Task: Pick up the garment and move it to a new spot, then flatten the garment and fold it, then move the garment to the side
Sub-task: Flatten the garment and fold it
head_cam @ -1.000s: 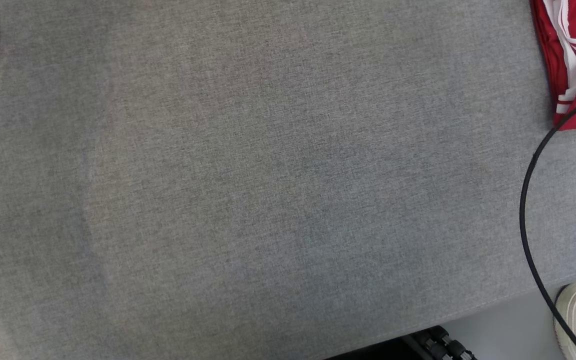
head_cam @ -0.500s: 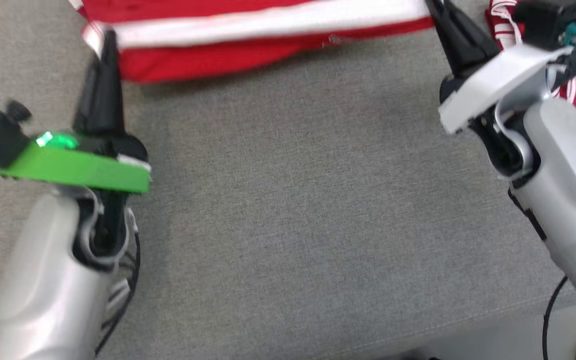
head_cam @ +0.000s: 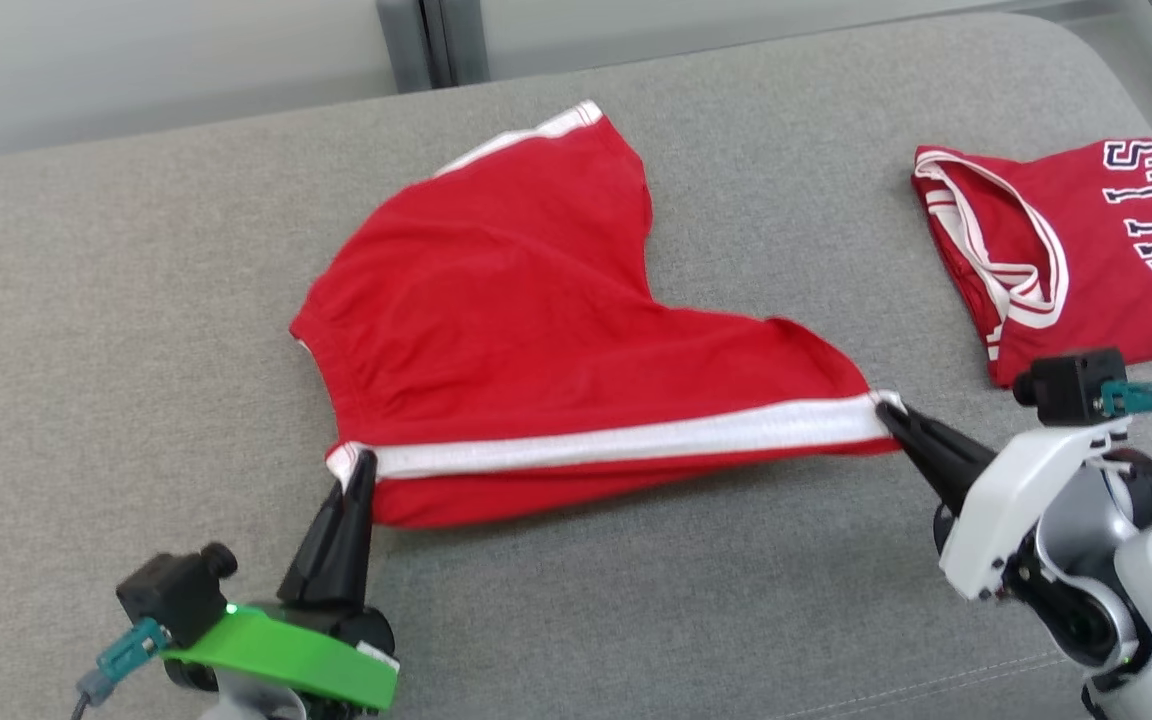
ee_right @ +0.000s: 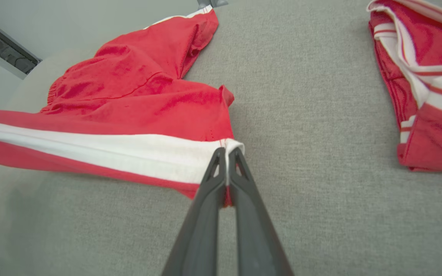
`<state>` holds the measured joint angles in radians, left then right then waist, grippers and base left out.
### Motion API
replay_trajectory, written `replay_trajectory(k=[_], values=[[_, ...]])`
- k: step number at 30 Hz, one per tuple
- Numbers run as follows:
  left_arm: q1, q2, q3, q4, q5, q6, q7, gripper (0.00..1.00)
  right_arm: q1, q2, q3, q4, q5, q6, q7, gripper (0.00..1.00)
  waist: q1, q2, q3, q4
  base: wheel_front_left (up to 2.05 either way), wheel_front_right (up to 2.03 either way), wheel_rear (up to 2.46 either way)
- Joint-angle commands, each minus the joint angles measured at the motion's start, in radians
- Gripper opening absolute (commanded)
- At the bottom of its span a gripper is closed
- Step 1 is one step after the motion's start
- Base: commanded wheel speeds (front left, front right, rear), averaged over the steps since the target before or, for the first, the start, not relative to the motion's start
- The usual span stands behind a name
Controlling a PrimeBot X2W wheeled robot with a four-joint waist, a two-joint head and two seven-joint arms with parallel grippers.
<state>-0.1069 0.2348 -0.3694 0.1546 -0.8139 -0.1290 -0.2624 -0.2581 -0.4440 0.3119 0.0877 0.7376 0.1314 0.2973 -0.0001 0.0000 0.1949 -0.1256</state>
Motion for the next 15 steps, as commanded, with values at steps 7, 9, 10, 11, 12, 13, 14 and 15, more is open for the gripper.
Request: replay_trajectory(k=[7,9,10,11,12,13,14,15], values=[[0.136,0.048,-0.048,-0.019,0.015,0.003,0.024,0.0,0.273,0.065,-0.158,-0.204,-0.065,-0.002,0.268,0.0,0.0001,0.0,-0.078,0.044,0.0,0.0,0.0],[0.155,0.053,-0.056,-0.031,0.017,0.008,0.032,0.0,0.327,0.08,-0.188,-0.251,-0.087,-0.002,0.343,0.0,0.0001,0.0,-0.077,0.048,0.0,0.0,0.0],[0.166,0.056,-0.061,-0.039,0.017,0.012,0.038,0.0,0.355,0.092,-0.207,-0.282,-0.098,-0.002,0.385,0.0,0.0001,0.0,-0.077,0.05,0.0,0.0,0.0],[0.174,0.059,-0.063,-0.048,0.018,0.015,0.041,0.0,0.38,0.105,-0.224,-0.313,-0.108,-0.002,0.426,0.0,0.0001,0.0,-0.076,0.052,0.0,0.0,0.0],[0.179,0.061,-0.064,-0.055,0.017,0.017,0.044,0.0,0.394,0.115,-0.239,-0.34,-0.118,-0.001,0.451,0.0,0.0001,0.0,-0.076,0.053,0.0,0.0,0.0],[0.185,0.061,-0.066,-0.064,0.014,0.018,0.045,0.0,0.4,0.128,-0.26,-0.37,-0.13,-0.001,0.466,0.0,0.0001,0.0,-0.076,0.054,0.0,0.0,0.0],[0.188,0.06,-0.065,-0.07,0.011,0.02,0.045,0.0,0.406,0.14,-0.271,-0.391,-0.14,-0.001,0.477,0.0,0.0001,0.0,-0.076,0.055,0.0,0.0,0.0],[0.19,0.059,-0.065,-0.075,0.009,0.023,0.045,0.0,0.41,0.15,-0.277,-0.407,-0.148,-0.001,0.486,0.0,0.0001,0.0,-0.076,0.055,0.0,0.0,0.0]])
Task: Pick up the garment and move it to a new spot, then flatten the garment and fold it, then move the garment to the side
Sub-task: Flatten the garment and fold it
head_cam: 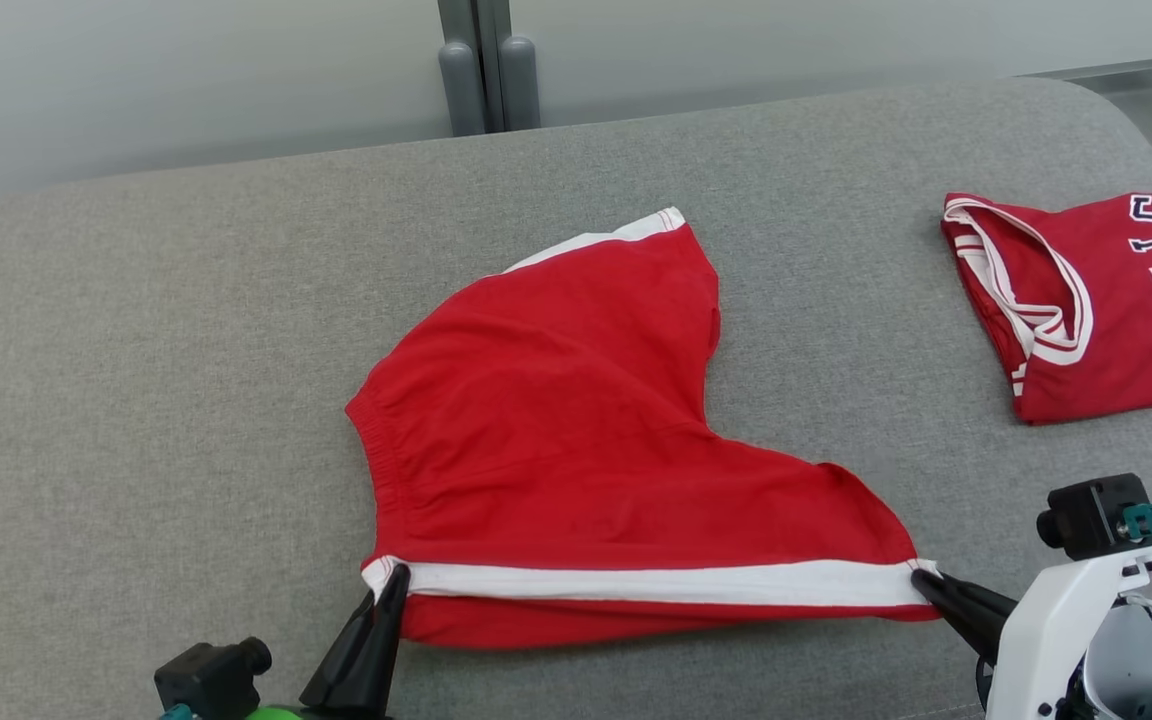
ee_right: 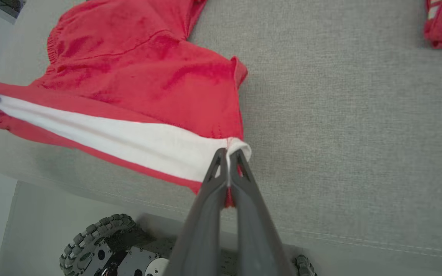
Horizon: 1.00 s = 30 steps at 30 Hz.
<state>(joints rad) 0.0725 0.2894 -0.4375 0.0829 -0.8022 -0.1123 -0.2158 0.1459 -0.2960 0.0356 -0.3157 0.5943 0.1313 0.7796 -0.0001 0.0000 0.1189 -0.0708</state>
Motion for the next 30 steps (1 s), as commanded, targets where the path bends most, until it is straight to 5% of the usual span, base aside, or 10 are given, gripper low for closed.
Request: replay_trajectory(k=[1,5,12,18,30], values=[[0.009,0.003,0.002,-0.007,-0.003,0.006,0.0,0.0,0.008,0.014,-0.008,-0.016,-0.014,-0.001,0.015,0.0,0.0001,0.0,-0.001,0.001,0.0,0.0,0.0],[-0.016,-0.002,-0.008,-0.011,0.005,0.005,0.007,0.0,0.006,0.035,-0.023,-0.039,-0.046,-0.001,0.04,0.0,0.0001,0.0,-0.008,0.007,0.0,0.0,0.0],[-0.091,-0.01,0.02,-0.044,-0.003,-0.002,-0.016,0.0,-0.117,0.041,-0.021,-0.058,-0.1,-0.001,-0.121,0.0,0.0001,0.0,-0.02,0.007,0.0,0.0,0.0],[-0.295,0.023,0.05,-0.084,-0.035,-0.011,0.035,0.0,-0.337,-0.029,0.042,-0.011,-0.117,-0.001,-0.25,0.0,0.0001,0.0,-0.029,0.001,0.0,0.0,0.0],[-0.745,0.073,0.108,-0.124,-0.19,-0.018,0.23,0.0,-0.876,-0.154,0.203,0.164,-0.074,-0.001,-0.339,0.0,0.0001,0.0,0.037,-0.057,0.0,0.0,0.0]])
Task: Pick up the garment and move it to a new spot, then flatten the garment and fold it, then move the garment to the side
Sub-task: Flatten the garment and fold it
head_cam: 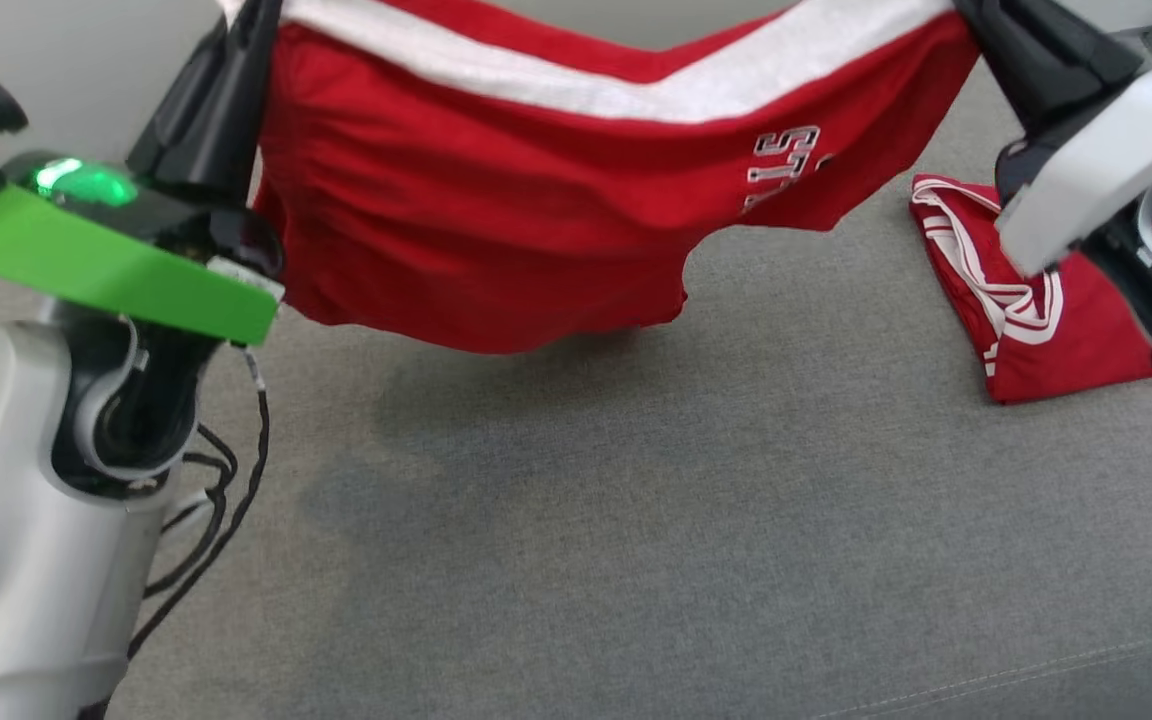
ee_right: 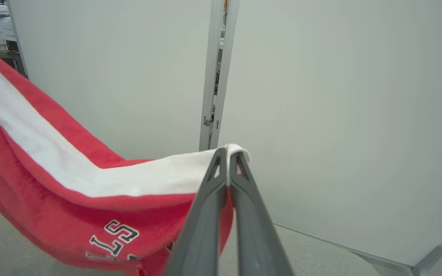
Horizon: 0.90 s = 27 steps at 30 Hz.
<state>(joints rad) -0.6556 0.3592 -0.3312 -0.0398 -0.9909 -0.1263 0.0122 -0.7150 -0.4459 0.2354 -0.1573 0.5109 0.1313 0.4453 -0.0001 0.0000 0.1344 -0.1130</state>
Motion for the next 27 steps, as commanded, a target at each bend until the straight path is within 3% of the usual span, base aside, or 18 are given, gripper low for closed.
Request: replay_trajectory(k=[1,8,15,21,27], values=[[-0.044,0.001,0.003,0.001,-0.011,-0.004,0.016,0.0,-0.05,-0.009,0.015,0.021,0.013,-0.001,-0.006,0.0,0.0001,0.0,0.033,-0.018,0.0,0.0,0.0],[-0.191,-0.015,0.014,0.027,-0.04,0.02,0.072,0.0,-0.247,-0.021,0.077,0.139,0.025,-0.001,-0.012,0.0,0.0001,0.0,0.152,-0.047,0.0,0.0,0.0],[-0.413,-0.018,0.031,0.092,0.032,0.044,0.059,0.0,-0.465,0.044,0.086,0.33,-0.008,-0.001,-0.096,0.0,0.0001,0.0,0.391,-0.088,0.0,0.0,0.0],[-0.65,-0.031,0.053,0.204,0.124,0.043,-0.032,0.0,-0.683,0.148,0.001,0.519,-0.096,-0.001,-0.314,0.0,0.0001,0.0,0.542,-0.117,0.0,0.0,0.0],[-0.818,-0.05,0.06,0.286,0.177,0.022,-0.151,0.0,-0.84,0.199,-0.096,0.633,-0.198,-0.001,-0.536,0.0,0.0001,0.0,0.58,-0.117,0.0,0.0,0.0]])
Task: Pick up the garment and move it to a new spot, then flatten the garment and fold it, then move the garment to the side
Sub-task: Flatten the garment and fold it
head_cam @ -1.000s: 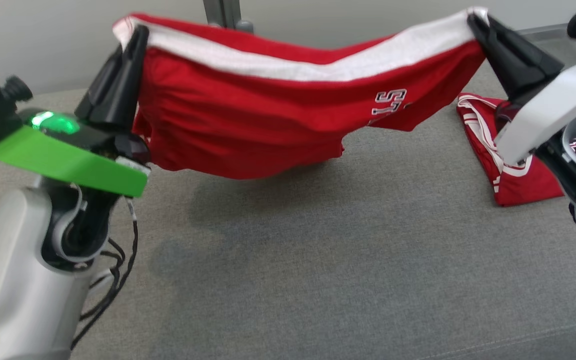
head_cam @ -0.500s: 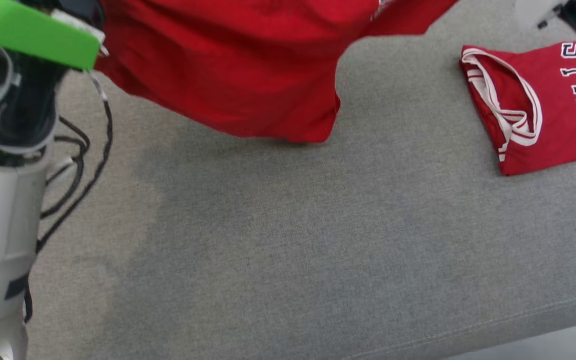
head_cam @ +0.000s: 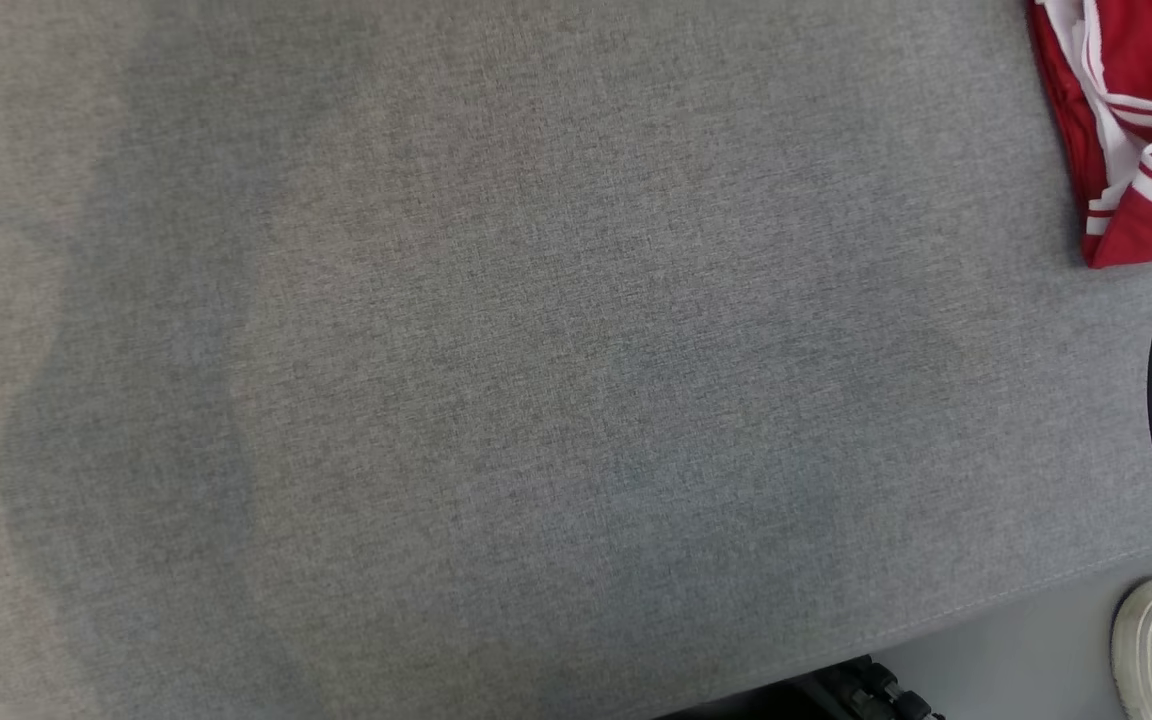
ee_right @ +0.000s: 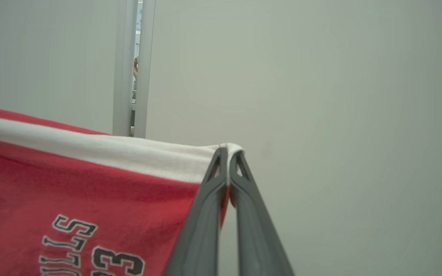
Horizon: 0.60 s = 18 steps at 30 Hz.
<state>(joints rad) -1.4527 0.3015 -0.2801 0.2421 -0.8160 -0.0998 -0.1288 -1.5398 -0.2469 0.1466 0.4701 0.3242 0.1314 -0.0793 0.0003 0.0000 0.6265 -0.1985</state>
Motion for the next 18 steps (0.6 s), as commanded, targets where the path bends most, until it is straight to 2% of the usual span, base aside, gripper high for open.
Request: replay_trajectory(k=[1,4,10,15,18], values=[[-0.037,0.003,0.012,0.01,0.0,-0.006,-0.027,0.0,-0.028,0.003,-0.015,0.015,-0.02,-0.002,-0.035,0.0,-0.0003,0.0,0.088,-0.03,0.0,0.0,0.0],[-0.049,-0.009,0.023,0.03,-0.022,-0.017,-0.073,0.0,-0.04,-0.006,-0.012,0.047,-0.047,-0.002,-0.085,0.0,-0.0003,0.0,0.087,-0.021,0.0,0.0,0.0],[0.117,0.024,-0.06,0.042,-0.039,-0.032,-0.107,0.0,0.093,-0.061,0.14,0.054,-0.044,-0.002,-0.085,0.0,-0.0003,0.0,0.058,0.007,0.0,0.0,0.0],[0.352,0.062,-0.117,-0.034,-0.121,-0.032,-0.13,0.0,0.309,-0.148,0.267,-0.042,0.054,-0.002,-0.031,0.0,-0.0003,0.0,-0.027,0.031,0.0,0.0,0.0],[0.517,0.082,-0.115,-0.087,-0.155,-0.032,-0.136,0.0,0.46,-0.203,0.275,-0.129,0.145,-0.002,0.048,0.0,-0.0003,0.0,-0.099,0.043,0.0,0.0,0.0]])
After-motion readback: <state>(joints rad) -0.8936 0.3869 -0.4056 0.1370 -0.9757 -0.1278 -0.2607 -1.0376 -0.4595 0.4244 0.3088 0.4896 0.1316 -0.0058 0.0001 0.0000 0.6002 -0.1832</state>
